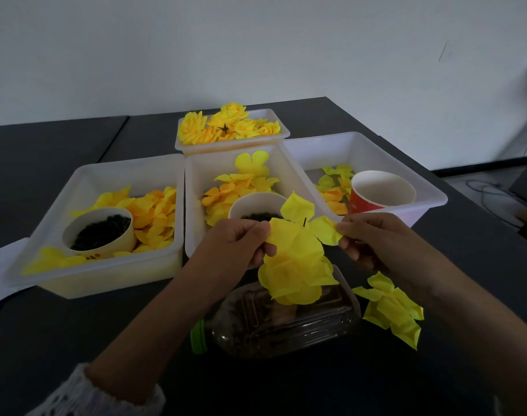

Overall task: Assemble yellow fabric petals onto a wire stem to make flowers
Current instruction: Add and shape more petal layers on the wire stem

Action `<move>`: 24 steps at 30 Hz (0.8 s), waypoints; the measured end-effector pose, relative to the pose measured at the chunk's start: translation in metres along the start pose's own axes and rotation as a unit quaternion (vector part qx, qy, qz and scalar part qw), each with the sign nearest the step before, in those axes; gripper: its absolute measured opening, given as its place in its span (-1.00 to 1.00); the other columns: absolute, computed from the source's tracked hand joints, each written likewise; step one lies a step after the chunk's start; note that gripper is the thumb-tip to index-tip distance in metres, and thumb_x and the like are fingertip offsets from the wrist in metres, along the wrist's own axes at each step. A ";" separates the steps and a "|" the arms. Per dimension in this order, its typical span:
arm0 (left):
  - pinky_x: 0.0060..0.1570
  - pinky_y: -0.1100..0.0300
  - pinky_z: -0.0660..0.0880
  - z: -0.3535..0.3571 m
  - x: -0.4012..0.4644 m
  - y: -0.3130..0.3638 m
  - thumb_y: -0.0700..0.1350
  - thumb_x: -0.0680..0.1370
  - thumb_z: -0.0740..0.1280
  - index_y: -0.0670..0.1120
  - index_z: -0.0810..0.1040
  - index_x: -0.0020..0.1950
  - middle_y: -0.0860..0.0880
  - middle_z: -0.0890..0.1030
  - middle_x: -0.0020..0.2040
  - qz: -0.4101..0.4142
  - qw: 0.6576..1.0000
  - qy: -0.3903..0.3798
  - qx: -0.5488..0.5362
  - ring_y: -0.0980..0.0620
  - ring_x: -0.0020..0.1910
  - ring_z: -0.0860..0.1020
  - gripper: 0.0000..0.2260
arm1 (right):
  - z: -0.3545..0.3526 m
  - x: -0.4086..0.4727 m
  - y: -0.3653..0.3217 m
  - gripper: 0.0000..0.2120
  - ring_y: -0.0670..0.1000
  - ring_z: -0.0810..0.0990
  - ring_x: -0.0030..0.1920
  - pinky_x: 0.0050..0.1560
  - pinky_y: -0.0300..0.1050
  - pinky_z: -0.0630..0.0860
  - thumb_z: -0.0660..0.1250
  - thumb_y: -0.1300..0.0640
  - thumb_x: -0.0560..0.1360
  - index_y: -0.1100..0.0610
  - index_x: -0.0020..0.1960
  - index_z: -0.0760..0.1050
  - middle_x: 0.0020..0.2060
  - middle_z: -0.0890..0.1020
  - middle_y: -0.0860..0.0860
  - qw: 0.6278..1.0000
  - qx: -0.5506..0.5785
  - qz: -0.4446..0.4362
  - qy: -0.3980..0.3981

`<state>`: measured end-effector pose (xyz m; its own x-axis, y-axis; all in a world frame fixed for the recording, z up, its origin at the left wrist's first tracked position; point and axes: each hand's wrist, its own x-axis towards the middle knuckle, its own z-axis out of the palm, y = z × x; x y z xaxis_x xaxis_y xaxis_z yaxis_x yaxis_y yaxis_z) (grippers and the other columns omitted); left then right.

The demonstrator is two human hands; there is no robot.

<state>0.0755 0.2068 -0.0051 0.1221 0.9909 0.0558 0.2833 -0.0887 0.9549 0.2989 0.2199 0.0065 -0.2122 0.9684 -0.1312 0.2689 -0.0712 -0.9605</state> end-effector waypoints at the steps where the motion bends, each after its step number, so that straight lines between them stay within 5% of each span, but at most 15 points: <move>1: -0.45 0.45 0.33 0.000 0.000 -0.002 -0.12 0.65 0.18 -0.10 0.55 -0.36 0.11 0.38 -0.58 -0.002 1.000 0.002 0.007 0.21 -0.56 0.32 -0.61 | 0.001 0.000 0.002 -0.65 -0.08 0.32 -0.51 -0.51 -0.30 0.28 0.23 0.10 0.59 0.14 -0.36 0.50 -0.50 0.45 0.03 1.000 -0.006 0.004 0.000; 8: -0.40 0.43 0.34 -0.001 -0.014 -0.020 -0.02 0.62 0.23 0.01 0.52 -0.43 0.17 0.52 -0.49 0.028 0.977 0.016 0.210 0.23 -0.48 0.45 -0.60 | 0.012 -0.001 0.023 -0.65 -0.13 0.33 -0.57 -0.52 -0.36 0.28 0.25 0.17 0.58 0.19 -0.37 0.50 -0.54 0.44 0.03 0.999 -0.040 0.026 -0.019; 12: -0.34 0.24 0.33 0.004 -0.020 -0.031 0.10 0.60 0.20 0.08 0.47 -0.42 0.16 0.53 -0.44 0.020 0.955 0.021 0.294 0.22 -0.42 0.48 -0.61 | 0.015 0.000 0.037 -0.67 -0.21 0.39 -0.55 -0.47 -0.44 0.33 0.27 0.16 0.57 0.20 -0.35 0.53 -0.56 0.46 -0.04 0.997 -0.077 0.009 -0.020; 21: -0.37 0.19 0.34 0.001 -0.025 -0.034 0.13 0.59 0.14 0.01 0.41 -0.46 0.08 0.45 -0.51 0.025 0.966 0.012 0.257 0.16 -0.50 0.40 -0.56 | 0.010 -0.001 0.040 -0.66 -0.22 0.44 -0.47 -0.37 -0.38 0.38 0.25 0.04 0.58 0.12 -0.33 0.51 -0.51 0.51 -0.10 0.984 -0.170 -0.048 -0.027; 24: -0.48 0.35 0.29 -0.010 -0.028 -0.027 0.15 0.58 0.15 0.02 0.44 -0.50 0.04 0.41 -0.57 0.018 0.973 0.035 0.227 0.17 -0.58 0.35 -0.53 | -0.026 -0.006 0.033 -0.62 -0.21 0.42 -0.51 -0.47 -0.39 0.34 0.16 -0.10 0.57 0.10 -0.28 0.51 -0.50 0.50 -0.06 0.988 -0.146 -0.043 0.023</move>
<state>0.0550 0.1824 -0.0293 0.0798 0.9894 0.1212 0.6736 -0.1432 0.7251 0.3334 0.2180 -0.0185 -0.2059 0.9780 -0.0339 0.5119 0.0781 -0.8555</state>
